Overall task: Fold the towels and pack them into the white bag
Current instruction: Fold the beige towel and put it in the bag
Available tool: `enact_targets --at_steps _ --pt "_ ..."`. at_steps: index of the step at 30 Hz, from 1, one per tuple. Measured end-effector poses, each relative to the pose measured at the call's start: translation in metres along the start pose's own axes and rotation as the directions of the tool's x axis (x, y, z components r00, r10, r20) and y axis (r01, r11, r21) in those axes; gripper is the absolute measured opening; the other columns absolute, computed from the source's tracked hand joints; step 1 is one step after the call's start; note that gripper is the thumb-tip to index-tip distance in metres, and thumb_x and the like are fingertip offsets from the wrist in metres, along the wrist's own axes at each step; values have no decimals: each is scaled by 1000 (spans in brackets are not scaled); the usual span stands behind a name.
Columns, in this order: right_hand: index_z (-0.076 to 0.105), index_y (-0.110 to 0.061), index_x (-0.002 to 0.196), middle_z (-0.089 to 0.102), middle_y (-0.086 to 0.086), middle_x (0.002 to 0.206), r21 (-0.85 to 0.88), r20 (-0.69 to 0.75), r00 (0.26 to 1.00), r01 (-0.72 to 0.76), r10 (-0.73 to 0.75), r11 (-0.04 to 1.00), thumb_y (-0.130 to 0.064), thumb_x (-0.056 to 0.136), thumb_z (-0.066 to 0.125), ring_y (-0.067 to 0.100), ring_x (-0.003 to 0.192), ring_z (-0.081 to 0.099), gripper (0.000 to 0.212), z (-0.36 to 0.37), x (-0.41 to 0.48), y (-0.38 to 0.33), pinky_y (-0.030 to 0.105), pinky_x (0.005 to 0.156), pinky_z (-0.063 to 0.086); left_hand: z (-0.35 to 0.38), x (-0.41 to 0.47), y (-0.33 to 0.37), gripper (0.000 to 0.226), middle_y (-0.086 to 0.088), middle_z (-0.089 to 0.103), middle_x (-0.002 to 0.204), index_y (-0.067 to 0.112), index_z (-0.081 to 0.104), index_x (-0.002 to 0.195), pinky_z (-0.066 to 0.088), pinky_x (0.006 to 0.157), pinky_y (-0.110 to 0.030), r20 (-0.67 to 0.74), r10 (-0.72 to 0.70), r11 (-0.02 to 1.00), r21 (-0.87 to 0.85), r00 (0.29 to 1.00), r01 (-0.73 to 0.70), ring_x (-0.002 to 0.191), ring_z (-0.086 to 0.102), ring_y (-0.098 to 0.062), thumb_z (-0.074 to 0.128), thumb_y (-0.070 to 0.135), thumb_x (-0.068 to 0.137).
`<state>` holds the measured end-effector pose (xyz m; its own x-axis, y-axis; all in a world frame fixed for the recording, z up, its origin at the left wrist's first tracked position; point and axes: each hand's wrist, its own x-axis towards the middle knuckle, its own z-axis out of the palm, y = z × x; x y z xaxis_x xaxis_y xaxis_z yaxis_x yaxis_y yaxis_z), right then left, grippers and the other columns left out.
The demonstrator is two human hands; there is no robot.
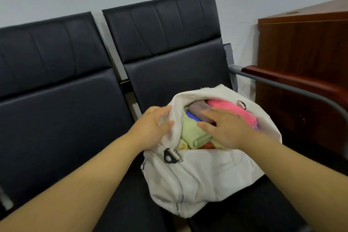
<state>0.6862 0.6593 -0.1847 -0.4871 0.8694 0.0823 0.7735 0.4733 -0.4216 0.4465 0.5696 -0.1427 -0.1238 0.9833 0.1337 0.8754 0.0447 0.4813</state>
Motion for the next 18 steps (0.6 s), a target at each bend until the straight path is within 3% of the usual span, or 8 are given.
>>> enact_targets --at_steps 3,5,9,14,18 --pt "33 -44 152 24 -7 166 -28 -18 997 76 -76 997 -79 84 32 24 151 22 76 3 -37 -44 56 118 22 -16 -67 -22 56 17 36 148 42 34 153 37 101 -24 -44 -35 999 11 998 36 121 43 -2 55 44 101" --pt "35 -40 153 23 -2 166 -38 -51 992 113 -115 993 -74 89 42 24 153 20 72 10 -59 -81 54 119 21 -28 -118 -46 61 16 33 152 39 30 156 34 104 -22 -58 -88 995 45 994 90 129 38 -3 56 46 100" --pt "37 -36 153 23 -2 166 -86 -60 947 309 -314 947 -70 92 46 22 153 20 70 43 -104 -169 48 120 21 -61 -230 -108 65 14 29 156 39 26 157 35 115 -31 -55 -223 966 121 973 228 141 35 -11 55 49 100" --pt "28 -35 156 16 -2 168 -44 185 858 495 -479 868 -68 94 47 23 155 14 73 116 -135 -286 47 123 21 -112 -358 -194 70 11 36 149 37 29 156 36 113 -31 -115 -411 875 228 904 427 138 39 -15 59 52 95" --pt "27 -33 157 13 -4 169 61 402 742 564 -537 824 -60 96 54 23 154 16 73 184 -152 -382 46 123 24 -157 -454 -266 71 2 44 145 31 38 153 38 112 -37 -216 -579 757 216 786 617 134 45 -23 66 48 91"
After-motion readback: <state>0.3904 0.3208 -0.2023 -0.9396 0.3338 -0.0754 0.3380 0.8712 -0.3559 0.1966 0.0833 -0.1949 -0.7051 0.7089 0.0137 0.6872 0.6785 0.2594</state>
